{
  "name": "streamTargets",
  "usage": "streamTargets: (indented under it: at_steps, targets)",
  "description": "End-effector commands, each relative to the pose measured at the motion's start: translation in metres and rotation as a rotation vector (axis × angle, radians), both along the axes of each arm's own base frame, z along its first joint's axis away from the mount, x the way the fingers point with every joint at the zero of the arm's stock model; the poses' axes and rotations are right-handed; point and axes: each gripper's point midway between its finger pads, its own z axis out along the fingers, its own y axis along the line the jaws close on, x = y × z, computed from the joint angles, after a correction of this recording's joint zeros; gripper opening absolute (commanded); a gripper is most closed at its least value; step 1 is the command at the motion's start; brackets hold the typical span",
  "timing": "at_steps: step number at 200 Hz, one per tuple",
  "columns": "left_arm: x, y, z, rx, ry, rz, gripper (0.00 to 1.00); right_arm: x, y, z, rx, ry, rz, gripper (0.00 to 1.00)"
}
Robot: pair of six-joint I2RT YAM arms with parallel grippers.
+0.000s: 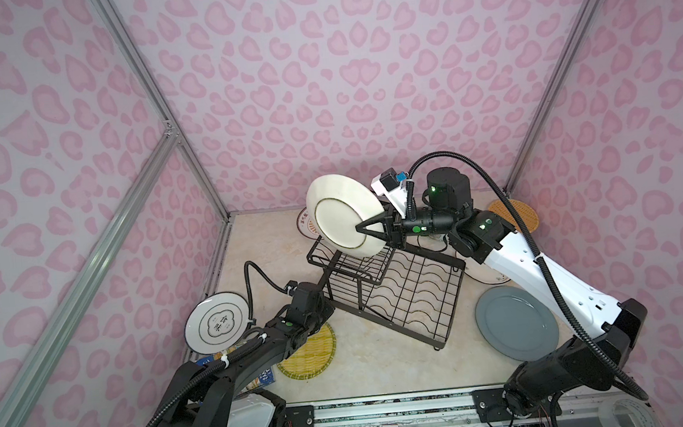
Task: Load the plates into the dish rack
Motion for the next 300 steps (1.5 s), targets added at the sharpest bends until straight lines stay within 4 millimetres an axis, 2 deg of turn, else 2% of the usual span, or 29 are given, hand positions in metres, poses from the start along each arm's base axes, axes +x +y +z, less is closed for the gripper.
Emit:
streamTargets:
  at_steps: [1, 31, 66, 92, 101, 117, 155, 178, 211, 256, 300]
  targets:
    - [0.025, -0.005, 0.017, -0.004, -0.085, 0.001, 0.21, -0.002, 0.006, 0.033, 0.101, -0.096, 0.040, 0.00]
    - [0.039, -0.008, 0.021, -0.019, -0.094, -0.004, 0.20, 0.001, 0.005, 0.032, 0.104, -0.079, 0.024, 0.00]
    - [0.034, -0.009, 0.031, -0.025, -0.113, -0.030, 0.22, 0.004, 0.007, 0.030, 0.102, -0.063, 0.006, 0.00]
    - [0.019, 0.000, 0.049, 0.013, -0.146, -0.061, 0.35, 0.008, 0.010, 0.022, 0.089, -0.052, 0.005, 0.00]
    - [0.011, 0.007, 0.053, 0.047, -0.145, -0.066, 0.48, 0.010, 0.011, 0.018, 0.078, -0.050, 0.002, 0.00]
    - [-0.004, 0.022, 0.060, 0.109, -0.150, -0.067, 0.62, 0.012, 0.013, 0.013, 0.064, -0.051, 0.004, 0.00]
    - [-0.031, 0.055, 0.098, 0.212, -0.237, -0.049, 0.78, 0.016, 0.018, 0.007, 0.042, -0.035, 0.028, 0.00]
    - [-0.040, 0.068, 0.120, 0.244, -0.282, -0.038, 0.82, 0.017, 0.018, 0.000, 0.019, -0.029, 0.033, 0.00]
    - [-0.042, 0.072, 0.138, 0.269, -0.328, -0.057, 0.86, 0.013, 0.017, -0.007, -0.007, -0.022, 0.044, 0.00]
    - [-0.043, 0.075, 0.146, 0.316, -0.365, -0.085, 1.00, 0.012, 0.016, -0.017, -0.039, -0.007, 0.055, 0.00]
    - [-0.044, 0.079, 0.144, 0.336, -0.365, -0.082, 0.98, 0.012, 0.015, -0.028, -0.071, 0.010, 0.052, 0.00]
